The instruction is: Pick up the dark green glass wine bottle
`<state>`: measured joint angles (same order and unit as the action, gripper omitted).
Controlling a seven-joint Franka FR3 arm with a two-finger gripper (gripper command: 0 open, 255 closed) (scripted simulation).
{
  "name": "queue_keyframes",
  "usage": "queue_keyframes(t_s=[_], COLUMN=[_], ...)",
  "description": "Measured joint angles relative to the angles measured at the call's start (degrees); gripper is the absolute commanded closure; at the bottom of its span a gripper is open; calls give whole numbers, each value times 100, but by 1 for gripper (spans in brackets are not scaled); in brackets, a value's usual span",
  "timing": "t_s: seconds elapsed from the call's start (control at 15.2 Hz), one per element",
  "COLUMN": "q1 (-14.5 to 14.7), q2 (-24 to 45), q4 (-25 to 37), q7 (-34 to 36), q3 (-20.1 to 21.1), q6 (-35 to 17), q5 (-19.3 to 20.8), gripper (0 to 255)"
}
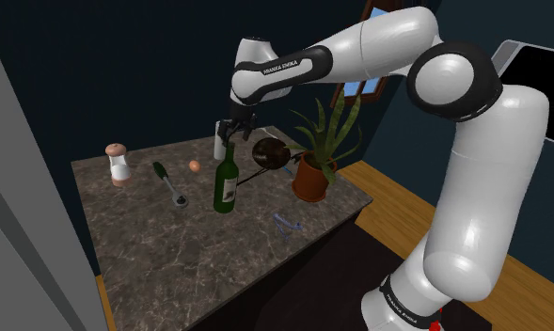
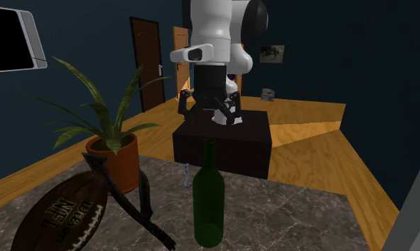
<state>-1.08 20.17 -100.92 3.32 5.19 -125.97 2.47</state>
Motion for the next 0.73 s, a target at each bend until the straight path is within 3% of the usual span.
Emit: queue_keyframes(t_s=[0.26,0.59,0.66,0.73], q1=[24,27,26,26], q2=[384,555,571,580], q4=[292,156,152,151], q7=[45,56,55,55], q3=[-3,-15,-16,-16], q6=[-132,-439,-460,-470], q5=[1,19,21,22], gripper=[0,0,255,255])
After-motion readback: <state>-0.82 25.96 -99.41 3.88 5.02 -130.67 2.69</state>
